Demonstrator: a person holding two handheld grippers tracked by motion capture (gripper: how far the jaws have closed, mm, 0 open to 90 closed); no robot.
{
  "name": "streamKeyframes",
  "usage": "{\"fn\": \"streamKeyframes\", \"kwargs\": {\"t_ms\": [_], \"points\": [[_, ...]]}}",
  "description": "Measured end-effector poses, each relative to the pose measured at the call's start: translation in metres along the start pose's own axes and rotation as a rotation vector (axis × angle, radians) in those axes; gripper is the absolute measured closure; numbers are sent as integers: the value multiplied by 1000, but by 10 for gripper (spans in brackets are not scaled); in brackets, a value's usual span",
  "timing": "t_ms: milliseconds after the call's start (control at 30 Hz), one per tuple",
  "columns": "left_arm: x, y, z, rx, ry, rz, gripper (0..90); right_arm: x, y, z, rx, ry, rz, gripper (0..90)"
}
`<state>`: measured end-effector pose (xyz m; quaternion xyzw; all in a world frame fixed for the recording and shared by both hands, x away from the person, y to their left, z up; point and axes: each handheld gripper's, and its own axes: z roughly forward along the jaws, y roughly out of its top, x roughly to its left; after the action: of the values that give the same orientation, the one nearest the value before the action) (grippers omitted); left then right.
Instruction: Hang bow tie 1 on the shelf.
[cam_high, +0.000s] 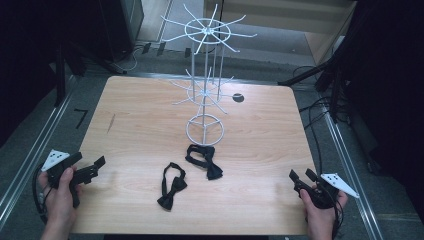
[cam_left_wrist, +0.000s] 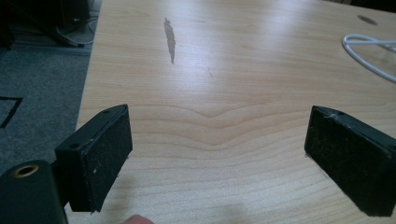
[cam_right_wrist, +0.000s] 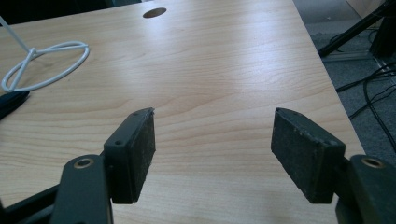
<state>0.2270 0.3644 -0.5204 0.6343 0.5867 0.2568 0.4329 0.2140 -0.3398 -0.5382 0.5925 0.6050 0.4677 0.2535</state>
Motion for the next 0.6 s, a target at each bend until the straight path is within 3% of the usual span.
{"fn": "streamKeyframes", "kwargs": {"t_ms": [133,333,400,500,600], "points": [[-2,0,3,14,-5,18,82,7,2,-1,-7,2,-7,329],[-1,0,4,21,-6,12,82,25,5,0,-12,49,-80,386],[-2,0,4,26,-8,15,82,30,5,0,-13,60,-83,389],[-3,0,5,37,-12,29,82,37,8,0,-21,92,-50,409],[-3,0,5,38,-14,28,82,47,10,1,-26,111,-76,419]]}}
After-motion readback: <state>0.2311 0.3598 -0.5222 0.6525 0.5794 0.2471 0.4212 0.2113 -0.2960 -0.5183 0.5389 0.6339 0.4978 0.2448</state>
